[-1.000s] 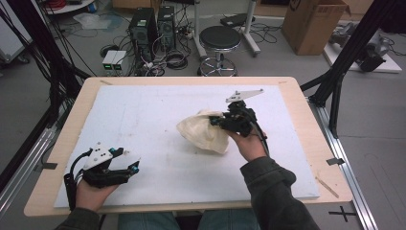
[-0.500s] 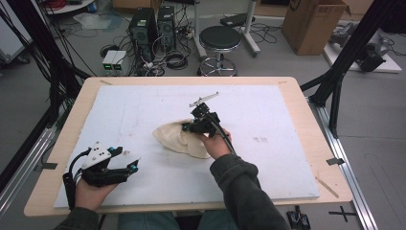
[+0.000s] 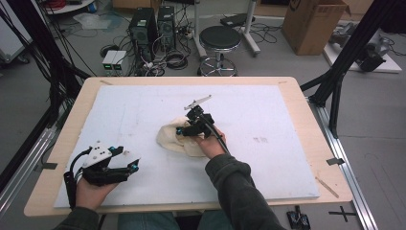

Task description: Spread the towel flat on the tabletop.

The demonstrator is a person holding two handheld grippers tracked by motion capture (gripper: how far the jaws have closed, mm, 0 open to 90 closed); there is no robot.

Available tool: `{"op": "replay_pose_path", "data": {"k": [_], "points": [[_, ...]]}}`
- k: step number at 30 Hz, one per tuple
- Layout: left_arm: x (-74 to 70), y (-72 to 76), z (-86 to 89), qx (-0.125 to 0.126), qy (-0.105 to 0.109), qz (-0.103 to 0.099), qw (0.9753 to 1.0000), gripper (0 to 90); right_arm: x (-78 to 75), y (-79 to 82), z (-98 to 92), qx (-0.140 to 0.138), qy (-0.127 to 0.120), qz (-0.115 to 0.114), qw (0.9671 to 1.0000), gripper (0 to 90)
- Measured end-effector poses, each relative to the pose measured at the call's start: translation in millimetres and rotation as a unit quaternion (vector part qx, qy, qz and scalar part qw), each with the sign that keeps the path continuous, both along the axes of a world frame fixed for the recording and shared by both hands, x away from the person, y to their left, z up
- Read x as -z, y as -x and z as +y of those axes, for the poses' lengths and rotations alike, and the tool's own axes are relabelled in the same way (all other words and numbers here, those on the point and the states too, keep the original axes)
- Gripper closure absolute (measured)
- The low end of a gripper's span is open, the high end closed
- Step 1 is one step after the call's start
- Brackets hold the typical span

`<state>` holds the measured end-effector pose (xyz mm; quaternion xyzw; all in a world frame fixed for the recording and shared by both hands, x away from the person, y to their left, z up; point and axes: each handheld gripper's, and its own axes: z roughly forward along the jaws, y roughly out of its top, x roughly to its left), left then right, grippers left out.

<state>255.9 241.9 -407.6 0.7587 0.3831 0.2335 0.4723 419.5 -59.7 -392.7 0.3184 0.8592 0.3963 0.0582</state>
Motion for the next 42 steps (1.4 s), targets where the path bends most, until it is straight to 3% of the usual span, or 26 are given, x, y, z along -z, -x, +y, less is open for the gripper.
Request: {"op": "replay_pose_path", "data": {"k": [5,12,15,18,24,28,32,38,42], "points": [[-0.1,0.2,-1.9,0.001,0.001,-0.001,1.0,24.8,-14.7,10.8,-21.0,-0.012,-0.029,-0.029,0.9991,40.2],[0.1,0.1,-5.2,0.003,0.002,-0.001,1.0,24.8,-28.4,29.9,-62.7,-0.008,-0.054,-0.063,0.9966,37.4],[-0.4,-0.4,-6.0,0.003,0.006,0.0,1.0,24.8,-28.1,37.9,-80.5,-0.005,-0.045,-0.064,0.9969,37.1],[-0.9,-1.2,-7.6,0.002,0.009,0.0,1.0,24.9,-23.9,45.5,-98.2,0.001,-0.053,-0.068,0.9963,38.9],[-1.9,-4.8,-14.9,0.015,0.023,0.008,0.9996,29.5,-7.9,57.6,-123.3,0.01,-0.05,-0.066,0.9965,41.9],[-3.2,-8.5,-23.7,0.027,0.032,0.007,0.9991,34.6,4.3,62.0,-128.0,0.003,-0.036,-0.066,0.9972,45.1],[-1.2,-13.9,-36.3,0.042,0.025,0.012,0.9987,41.6,17.1,61.1,-124.5,-0.006,-0.027,-0.056,0.9981,49.0],[5.7,-22.3,-56.4,0.067,0.011,0.025,0.9974,55.4,38.1,49.6,-110.5,-0.018,-0.006,-0.038,0.9991,57.4],[10.0,-28.8,-67.2,0.079,0.009,0.036,0.9962,56.5,49.4,42.5,-102.4,-0.022,0.017,-0.03,0.9992,65.3]]}}
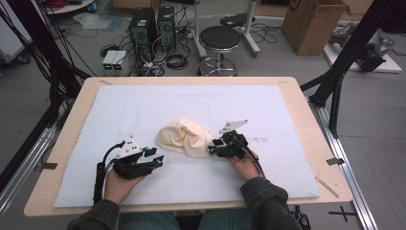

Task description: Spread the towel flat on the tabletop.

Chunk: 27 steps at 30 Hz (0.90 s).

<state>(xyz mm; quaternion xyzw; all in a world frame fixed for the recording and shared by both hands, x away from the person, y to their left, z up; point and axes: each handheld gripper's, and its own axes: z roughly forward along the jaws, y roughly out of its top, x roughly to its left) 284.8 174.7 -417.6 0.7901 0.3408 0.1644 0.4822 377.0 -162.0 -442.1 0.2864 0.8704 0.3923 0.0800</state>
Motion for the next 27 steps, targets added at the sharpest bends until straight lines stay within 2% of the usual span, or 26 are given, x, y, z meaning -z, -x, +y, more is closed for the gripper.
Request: {"op": "replay_pose_path", "data": {"k": [3,4,5,7,9,11,16,20,22,26,27], "points": [[4.1,-6.8,-7.5,0.003,0.005,0.012,0.9999,57.1,0.9,-1.1,0.7,0.001,0.006,-0.012,0.9999,81.2],[5.0,-8.4,-9.3,0.003,0.005,0.014,0.9999,57.6,1.5,-2.3,-0.6,-0.005,-0.003,-0.002,1.0,87.1],[6.7,-10.8,-12.7,0.003,0.008,0.018,0.9998,57.6,1.9,-3.3,-1.7,-0.007,-0.008,0.004,0.9999,88.4],[8.3,-13.4,-17.1,0.004,0.013,0.024,0.9996,57.5,2.0,-5.1,-4.1,-0.009,-0.013,0.012,0.9998,89.1],[9.6,-15.3,-22.0,0.008,0.012,0.025,0.9996,57.6,-0.6,-4.3,-7.7,-0.004,-0.014,0.011,0.9998,89.4],[10.9,-17.5,-26.7,0.009,0.012,0.029,0.9995,57.6,-4.5,-4.2,-14.0,0.0,-0.027,0.009,0.9996,89.4],[14.1,-23.9,-36.1,0.015,0.008,0.042,0.999,57.6,-12.2,-2.8,-33.7,0.014,-0.019,-0.001,0.9997,89.4],[15.3,-31.3,-47.4,0.025,-0.008,0.053,0.9983,60.0,-15.4,1.1,-54.6,0.033,-0.007,-0.009,0.9994,89.4],[15.1,-35.4,-57.1,0.035,-0.009,0.059,0.9976,61.5,-14.2,3.4,-64.0,0.044,-0.013,-0.002,0.999,89.3],[16.4,-42.0,-75.9,0.052,-0.027,0.06,0.9965,64.5,-12.3,6.2,-68.1,0.045,-0.018,-0.007,0.9988,89.2],[16.9,-43.6,-79.9,0.055,-0.039,0.063,0.9957,66.0,-12.3,6.4,-67.2,0.045,-0.017,-0.011,0.9988,89.1]]}}
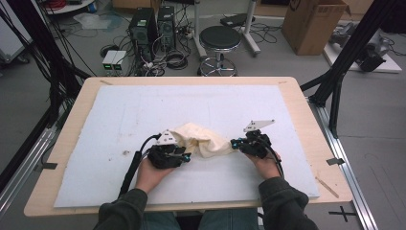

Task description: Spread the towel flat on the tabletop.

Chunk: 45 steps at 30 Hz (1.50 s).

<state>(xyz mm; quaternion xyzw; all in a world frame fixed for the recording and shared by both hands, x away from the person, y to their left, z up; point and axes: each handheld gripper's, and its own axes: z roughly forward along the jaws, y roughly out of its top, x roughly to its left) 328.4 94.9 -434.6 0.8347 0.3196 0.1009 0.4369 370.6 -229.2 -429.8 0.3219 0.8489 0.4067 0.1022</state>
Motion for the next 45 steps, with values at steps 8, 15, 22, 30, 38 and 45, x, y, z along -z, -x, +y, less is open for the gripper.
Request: {"op": "replay_pose_path", "data": {"k": [8,15,22,30,38,45], "points": [[6.7,-12.6,-15.5,-0.014,-0.032,0.01,0.9993,66.7,2.1,-2.0,0.4,-0.002,-0.012,0.002,0.9999,89.0],[7.2,-14.1,-16.6,-0.032,-0.037,0.002,0.9988,77.8,2.7,-3.4,-1.0,0.001,-0.022,0.004,0.9997,88.9],[5.1,-13.2,-14.6,-0.026,-0.048,-0.006,0.9985,86.4,2.8,-3.0,-0.4,-0.001,-0.023,0.003,0.9997,88.8],[-12.7,10.4,-1.3,0.017,-0.05,-0.031,0.9981,86.9,-0.3,2.2,-5.4,-0.001,-0.037,-0.001,0.9993,88.8],[-31.1,42.5,37.9,0.026,-0.048,-0.064,0.9964,86.9,-9.6,15.0,-7.8,-0.014,-0.046,-0.016,0.9987,88.8],[-42.1,63.0,81.4,-0.001,-0.025,-0.093,0.9953,86.9,-22.2,30.0,-8.3,-0.023,-0.036,-0.045,0.9981,88.8]]}}
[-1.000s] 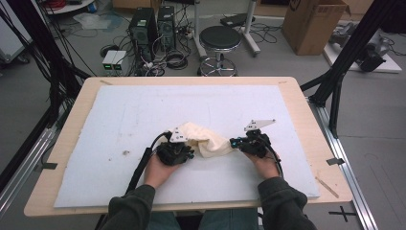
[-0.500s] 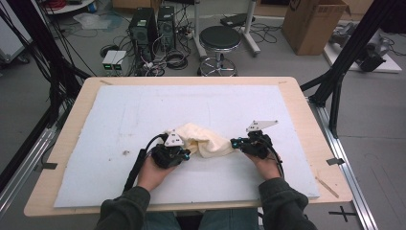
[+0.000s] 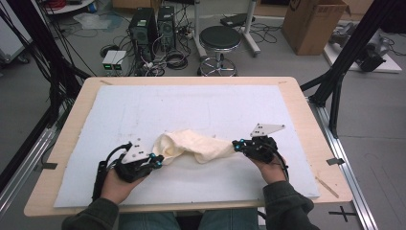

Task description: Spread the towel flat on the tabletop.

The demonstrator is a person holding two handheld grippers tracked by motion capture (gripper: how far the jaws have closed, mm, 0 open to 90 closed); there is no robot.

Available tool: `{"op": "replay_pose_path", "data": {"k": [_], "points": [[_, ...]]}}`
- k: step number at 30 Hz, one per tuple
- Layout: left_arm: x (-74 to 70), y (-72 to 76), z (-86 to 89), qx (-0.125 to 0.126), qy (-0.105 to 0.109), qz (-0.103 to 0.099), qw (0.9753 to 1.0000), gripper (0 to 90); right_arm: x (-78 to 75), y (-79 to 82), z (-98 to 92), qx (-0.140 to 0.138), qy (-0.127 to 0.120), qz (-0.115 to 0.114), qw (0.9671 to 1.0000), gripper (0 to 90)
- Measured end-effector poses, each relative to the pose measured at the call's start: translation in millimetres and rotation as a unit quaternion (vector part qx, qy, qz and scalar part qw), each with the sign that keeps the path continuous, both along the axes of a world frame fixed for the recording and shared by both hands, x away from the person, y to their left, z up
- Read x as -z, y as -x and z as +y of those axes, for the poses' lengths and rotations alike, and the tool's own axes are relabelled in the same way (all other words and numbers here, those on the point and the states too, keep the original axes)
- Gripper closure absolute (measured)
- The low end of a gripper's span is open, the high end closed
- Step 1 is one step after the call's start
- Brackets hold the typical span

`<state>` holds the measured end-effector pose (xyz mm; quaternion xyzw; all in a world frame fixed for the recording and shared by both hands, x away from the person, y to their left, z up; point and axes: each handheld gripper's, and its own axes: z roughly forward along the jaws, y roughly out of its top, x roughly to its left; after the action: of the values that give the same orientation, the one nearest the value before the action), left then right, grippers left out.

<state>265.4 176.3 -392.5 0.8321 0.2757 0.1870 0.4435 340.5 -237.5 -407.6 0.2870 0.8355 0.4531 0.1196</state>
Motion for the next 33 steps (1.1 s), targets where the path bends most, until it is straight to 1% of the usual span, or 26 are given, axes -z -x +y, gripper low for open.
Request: {"op": "replay_pose_path", "data": {"k": [2,5,7,8,10,11,12,13,15,16,17,18,19,20,21,23,24,25,26,27,28,29,30,31,32,33], "points": [[-2.0,3.4,9.7,-0.006,0.005,-0.004,1.0,86.9,-1.1,1.9,-1.4,0.0,0.009,-0.008,0.9999,88.8],[-2.6,7.6,20.9,-0.017,0.007,-0.013,0.9997,86.9,-0.2,1.8,-4.4,0.009,0.011,0.0,0.9999,88.9],[-1.1,7.8,27.6,-0.03,0.014,-0.014,0.9994,86.9,0.9,0.4,-6.9,0.016,0.011,0.002,0.9998,88.9],[0.5,6.1,30.1,-0.035,0.019,-0.012,0.9991,86.9,1.2,0.4,-7.5,0.017,0.01,0.005,0.9998,88.8],[3.1,0.9,34.2,-0.047,0.018,-0.011,0.9987,86.9,0.9,1.4,-6.7,0.014,0.01,0.005,0.9998,88.8],[3.9,-2.9,35.8,-0.053,0.022,-0.009,0.9983,86.9,0.1,2.0,-6.1,0.014,0.014,0.0,0.9998,88.8],[4.3,-7.2,36.7,-0.06,0.025,-0.008,0.9979,86.9,-1.3,2.5,-6.3,0.016,0.012,0.0,0.9998,88.8],[3.7,-12.5,38.2,-0.061,0.025,-0.006,0.9978,86.9,-2.3,1.0,-7.0,0.018,0.006,-0.003,0.9998,88.8],[1.3,-22.6,39.1,-0.068,0.023,-0.004,0.9974,86.9,-4.1,-6.2,-8.2,0.028,0.019,-0.009,0.9994,88.8],[-0.5,-27.1,40.0,-0.07,0.025,-0.005,0.9972,86.9,-5.4,-11.3,-9.5,0.033,0.018,-0.011,0.9992,88.9],[-2.4,-30.5,40.2,-0.076,0.031,-0.003,0.9966,86.9,-6.8,-17.3,-10.7,0.039,0.011,-0.009,0.9991,88.9],[-4.1,-33.3,40.8,-0.078,0.032,-0.007,0.9964,86.9,-8.8,-24.0,-11.3,0.046,0.014,-0.013,0.9988,88.9],[-5.7,-35.5,41.8,-0.079,0.03,-0.008,0.9964,86.9,-11.0,-30.8,-11.6,0.056,0.018,-0.011,0.9982,88.9],[-6.0,-37.1,41.5,-0.082,0.034,-0.009,0.996,86.9,-12.7,-38.6,-11.9,0.064,0.018,-0.012,0.9977,88.9],[-6.1,-38.5,41.9,-0.083,0.031,-0.011,0.996,86.9,-14.4,-45.9,-12.0,0.072,0.016,-0.01,0.9972,88.9],[-4.2,-42.0,42.4,-0.086,0.024,-0.009,0.9959,86.9,-16.6,-60.3,-12.0,0.087,0.017,-0.007,0.996,88.9],[-2.6,-44.4,42.4,-0.091,0.023,-0.008,0.9956,86.9,-16.6,-66.8,-12.1,0.096,0.013,-0.004,0.9953,88.9],[-0.8,-47.4,42.5,-0.096,0.023,-0.006,0.9951,86.9,-15.9,-73.3,-12.3,0.103,0.009,0.003,0.9947,88.9],[0.3,-49.2,42.8,-0.097,0.023,-0.004,0.995,86.9,-13.8,-80.5,-11.7,0.113,0.014,0.01,0.9934,88.7],[1.3,-50.9,43.0,-0.098,0.025,-0.001,0.9948,86.9,-11.9,-84.3,-11.4,0.119,0.017,0.016,0.9926,88.0],[2.3,-51.6,42.6,-0.098,0.028,0.0,0.9948,86.9,-8.9,-88.1,-11.3,0.122,0.019,0.025,0.992,85.3],[2.7,-51.6,42.4,-0.097,0.027,-0.001,0.9949,86.9,-6.8,-89.6,-11.2,0.123,0.021,0.03,0.9917,81.8],[3.0,-50.8,42.0,-0.095,0.028,-0.002,0.9951,86.9,-6.4,-88.8,-10.8,0.123,0.017,0.034,0.9917,79.1],[3.7,-49.7,41.4,-0.093,0.029,-0.003,0.9952,86.9,-7.2,-87.0,-10.6,0.114,0.009,0.035,0.9929,76.4],[4.6,-48.7,41.0,-0.091,0.03,-0.003,0.9954,86.8,-9.7,-83.0,-9.1,0.105,0.006,0.036,0.9938,74.2],[5.5,-47.6,40.5,-0.089,0.03,-0.002,0.9956,86.8,-13.3,-78.2,-7.4,0.096,0.009,0.025,0.995,73.4]]}}
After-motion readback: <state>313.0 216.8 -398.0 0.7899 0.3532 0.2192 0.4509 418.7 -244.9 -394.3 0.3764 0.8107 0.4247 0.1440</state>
